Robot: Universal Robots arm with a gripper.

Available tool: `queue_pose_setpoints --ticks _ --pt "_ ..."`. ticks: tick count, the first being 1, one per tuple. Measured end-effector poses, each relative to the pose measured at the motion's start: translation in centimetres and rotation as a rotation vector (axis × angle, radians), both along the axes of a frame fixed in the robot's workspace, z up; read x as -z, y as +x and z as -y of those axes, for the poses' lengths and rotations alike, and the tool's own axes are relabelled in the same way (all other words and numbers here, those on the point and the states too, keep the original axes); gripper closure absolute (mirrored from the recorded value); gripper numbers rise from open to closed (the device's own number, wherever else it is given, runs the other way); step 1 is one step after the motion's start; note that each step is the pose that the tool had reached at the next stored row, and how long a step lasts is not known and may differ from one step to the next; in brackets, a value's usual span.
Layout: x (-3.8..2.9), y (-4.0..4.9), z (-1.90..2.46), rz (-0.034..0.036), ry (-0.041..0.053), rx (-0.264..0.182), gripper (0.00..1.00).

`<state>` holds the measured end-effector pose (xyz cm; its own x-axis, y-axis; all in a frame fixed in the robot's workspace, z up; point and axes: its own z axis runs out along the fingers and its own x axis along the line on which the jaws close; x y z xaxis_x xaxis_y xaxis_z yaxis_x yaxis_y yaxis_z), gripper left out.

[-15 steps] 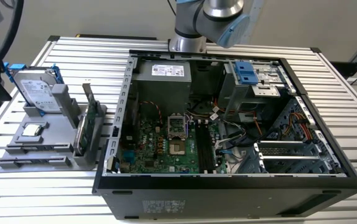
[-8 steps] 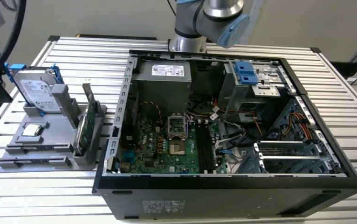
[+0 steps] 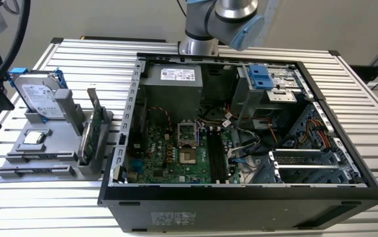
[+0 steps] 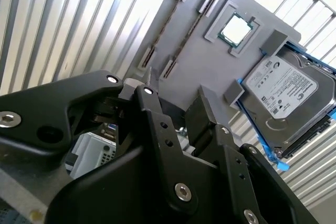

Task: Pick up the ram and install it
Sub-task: 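Pick up the ram and move it above insertion slot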

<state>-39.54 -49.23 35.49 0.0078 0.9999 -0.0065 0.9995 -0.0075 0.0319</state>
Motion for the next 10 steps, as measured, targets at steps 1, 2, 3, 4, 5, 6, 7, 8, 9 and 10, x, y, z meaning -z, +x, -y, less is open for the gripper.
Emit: queue_pose_setpoints --ticks 1,2,3,4,5,6,7,8,9,10 --pt "0.05 0.00 0.00 0.0000 -0.0003 0.000 0.00" --pt "0.10 0.00 0.00 0.0000 -0.0006 0.000 0.00" --pt "0.15 0.00 0.00 0.0000 -0.0010 0.000 0.00" --pt "0.21 0.00 0.00 0.0000 -0.0012 0.000 0.00" --pt "0.26 0.00 0.00 0.0000 -0.0015 0.000 0.00" --pt "0.30 0.00 0.00 0.0000 -0.0016 0.000 0.00" --pt "0.35 0.00 0.00 0.0001 -0.0019 0.000 0.00" --pt "0.40 0.00 0.00 0.0001 -0.0020 0.000 0.00" --pt "0.44 0.00 0.00 0.0000 -0.0023 0.000 0.00" --pt "0.50 0.00 0.00 0.0000 -0.0028 0.000 0.00"
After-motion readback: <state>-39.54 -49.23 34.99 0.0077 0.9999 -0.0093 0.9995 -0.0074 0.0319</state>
